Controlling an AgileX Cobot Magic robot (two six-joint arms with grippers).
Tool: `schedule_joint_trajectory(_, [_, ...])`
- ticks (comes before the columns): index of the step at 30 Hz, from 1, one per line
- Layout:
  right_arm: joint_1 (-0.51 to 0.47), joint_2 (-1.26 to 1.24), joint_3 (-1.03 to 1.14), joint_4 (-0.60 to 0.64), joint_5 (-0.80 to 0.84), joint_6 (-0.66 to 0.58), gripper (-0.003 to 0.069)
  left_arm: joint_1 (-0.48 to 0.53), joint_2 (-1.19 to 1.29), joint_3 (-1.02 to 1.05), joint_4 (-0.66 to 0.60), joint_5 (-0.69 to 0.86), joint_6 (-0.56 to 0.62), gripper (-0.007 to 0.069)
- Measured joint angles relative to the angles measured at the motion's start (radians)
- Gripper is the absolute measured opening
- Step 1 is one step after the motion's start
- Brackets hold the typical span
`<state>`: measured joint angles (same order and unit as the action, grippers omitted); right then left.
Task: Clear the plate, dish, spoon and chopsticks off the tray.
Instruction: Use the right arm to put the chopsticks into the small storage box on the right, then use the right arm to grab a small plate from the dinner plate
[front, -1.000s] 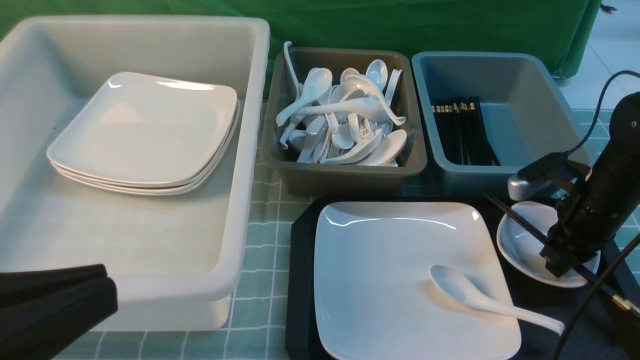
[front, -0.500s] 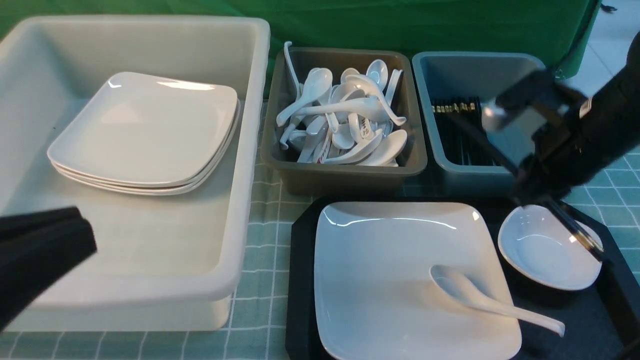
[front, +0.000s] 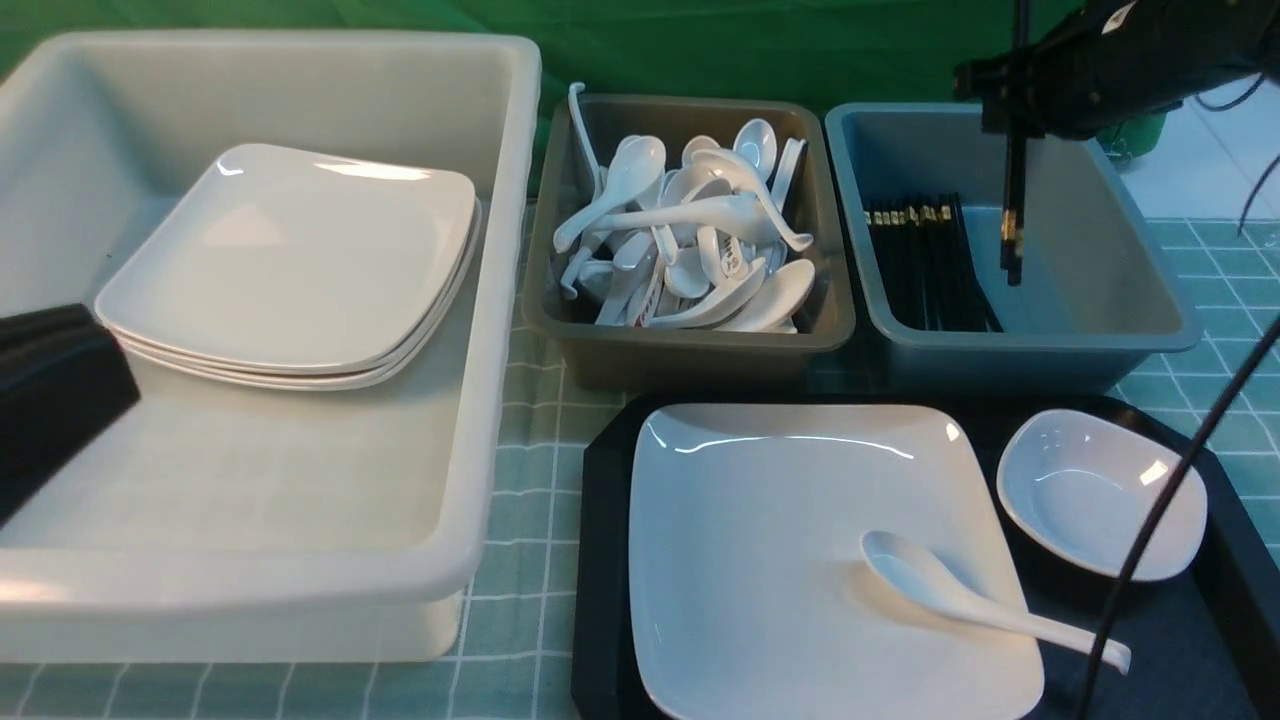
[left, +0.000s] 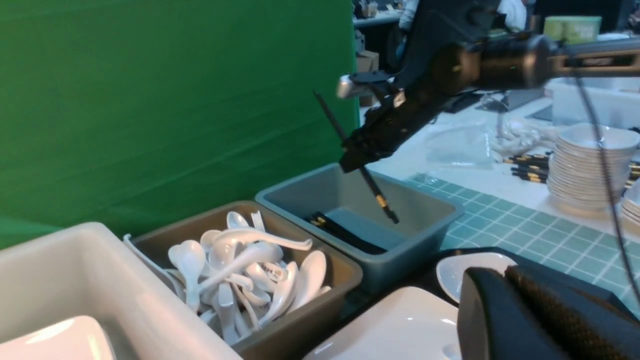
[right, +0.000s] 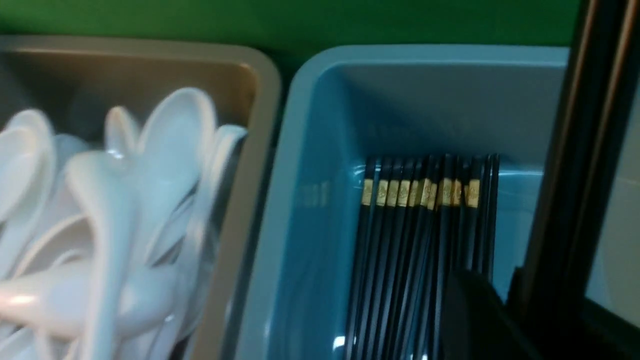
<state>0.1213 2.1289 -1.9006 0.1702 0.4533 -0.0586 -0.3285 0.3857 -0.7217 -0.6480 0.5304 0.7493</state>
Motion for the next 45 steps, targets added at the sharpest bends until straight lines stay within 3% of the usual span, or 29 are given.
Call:
schedule_joint_trajectory(2, [-0.003,0.026,-0.013,-0.001,0.017,0.016,0.0197,0.0,0.0,0.0,0.0,0.008,0.0,0.0017])
schedule_joint_trajectory(6, [-0.013,0.046,-0.019,-0.013,0.079,0.046,0.0422,0.0,0.0,0.0,0.001,0.016,0.0,0.0017])
schedule_joint_trajectory(9, [-0.017,-0.007,-0.019,-0.062,0.144,0.043,0.0475,0.0,0.0,0.0,0.005,0.016,0.0,0.0017])
schedule_joint_trajectory(13, [-0.018,-0.106,-0.02,-0.113,0.288,-0.009,0.0427,0.0,0.0,0.0,0.024,0.022,0.0,0.0017])
schedule_joint_trajectory(16, [-0.012,-0.199,-0.014,-0.142,0.469,-0.079,0.0325,0.0,0.0,0.0,0.048,0.039,0.0,0.0017])
schedule_joint_trajectory(20, [0.034,-0.364,0.152,-0.229,0.64,-0.127,0.0259,0.0,0.0,0.0,0.105,0.073,0.0,0.0017])
schedule_joint_trajectory(27, [0.102,-0.555,0.611,-0.301,0.523,-0.229,0.026,0.0,0.0,0.0,0.127,0.08,0.0,0.0017])
schedule_joint_trajectory(30, [0.101,-0.568,0.79,-0.317,0.392,-0.256,0.0314,0.0,0.0,0.0,0.127,0.082,0.0,0.0017])
schedule_joint_trajectory(36, [0.101,-0.526,0.892,-0.291,0.202,-0.305,0.047,0.0,0.0,0.0,0.128,0.082,0.0,0.0017])
schedule_joint_trajectory(45, [0.129,-0.437,0.894,-0.273,0.116,-0.38,0.0493,0.0,0.0,0.0,0.129,0.082,0.0,0.0017])
